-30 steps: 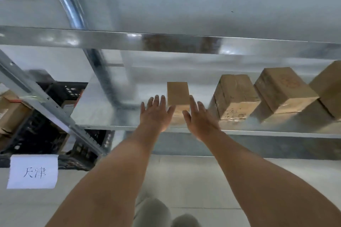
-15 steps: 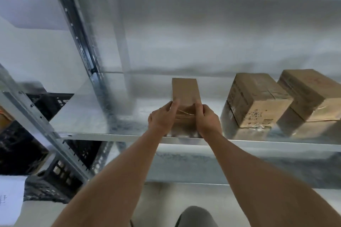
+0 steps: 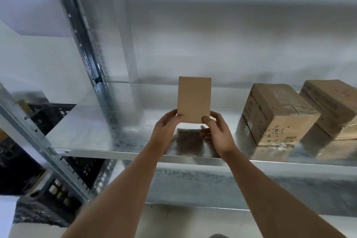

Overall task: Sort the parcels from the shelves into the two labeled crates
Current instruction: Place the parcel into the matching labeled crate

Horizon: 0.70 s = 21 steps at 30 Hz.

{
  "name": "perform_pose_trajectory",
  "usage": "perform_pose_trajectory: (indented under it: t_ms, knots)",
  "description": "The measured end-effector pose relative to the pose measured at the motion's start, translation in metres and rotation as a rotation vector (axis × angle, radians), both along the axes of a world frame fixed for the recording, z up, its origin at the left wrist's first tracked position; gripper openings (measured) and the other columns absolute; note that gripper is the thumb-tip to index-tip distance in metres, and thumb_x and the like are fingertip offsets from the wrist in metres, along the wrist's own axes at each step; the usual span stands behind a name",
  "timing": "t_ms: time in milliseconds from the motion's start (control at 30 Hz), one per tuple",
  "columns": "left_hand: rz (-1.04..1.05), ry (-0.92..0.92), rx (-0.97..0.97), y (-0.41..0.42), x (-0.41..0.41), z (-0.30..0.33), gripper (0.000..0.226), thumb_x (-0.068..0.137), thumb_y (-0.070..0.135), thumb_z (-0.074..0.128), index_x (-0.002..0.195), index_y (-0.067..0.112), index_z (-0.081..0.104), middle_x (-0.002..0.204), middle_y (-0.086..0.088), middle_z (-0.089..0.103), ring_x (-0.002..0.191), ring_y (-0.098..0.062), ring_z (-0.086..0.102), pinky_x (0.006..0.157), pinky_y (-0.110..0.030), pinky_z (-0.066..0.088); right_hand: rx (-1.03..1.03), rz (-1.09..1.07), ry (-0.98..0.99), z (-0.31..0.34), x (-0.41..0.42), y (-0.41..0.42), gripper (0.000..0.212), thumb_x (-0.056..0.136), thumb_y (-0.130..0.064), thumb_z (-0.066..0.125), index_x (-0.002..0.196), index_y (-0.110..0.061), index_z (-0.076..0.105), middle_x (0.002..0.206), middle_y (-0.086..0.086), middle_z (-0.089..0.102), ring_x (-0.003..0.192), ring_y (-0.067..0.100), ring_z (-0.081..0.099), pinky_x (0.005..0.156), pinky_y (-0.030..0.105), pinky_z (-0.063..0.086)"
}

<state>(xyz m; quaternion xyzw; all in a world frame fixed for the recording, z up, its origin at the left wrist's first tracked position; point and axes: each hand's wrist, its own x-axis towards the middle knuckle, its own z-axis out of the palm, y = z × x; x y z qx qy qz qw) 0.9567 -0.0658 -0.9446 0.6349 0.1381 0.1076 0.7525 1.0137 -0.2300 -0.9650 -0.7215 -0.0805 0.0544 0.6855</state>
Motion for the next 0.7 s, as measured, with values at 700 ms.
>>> perform_pose_trajectory:
  t_ms: [700]
  knots:
    - [0.071,-0.069,0.023,-0.0018,-0.0005,-0.0034,0.022,0.097,0.018,0.064,0.116,0.026,0.072,0.109,0.011,0.075,0.105,-0.005,0.066,0.085,-0.015,0.052,0.154,-0.061,-0.005,0.0022,-0.0008,-0.0073,0.028,0.104,-0.029,0.052,0.132,-0.026,0.052,0.114,-0.001,0.067,0.078,0.019,0.071,0.071,0.035,0.058]
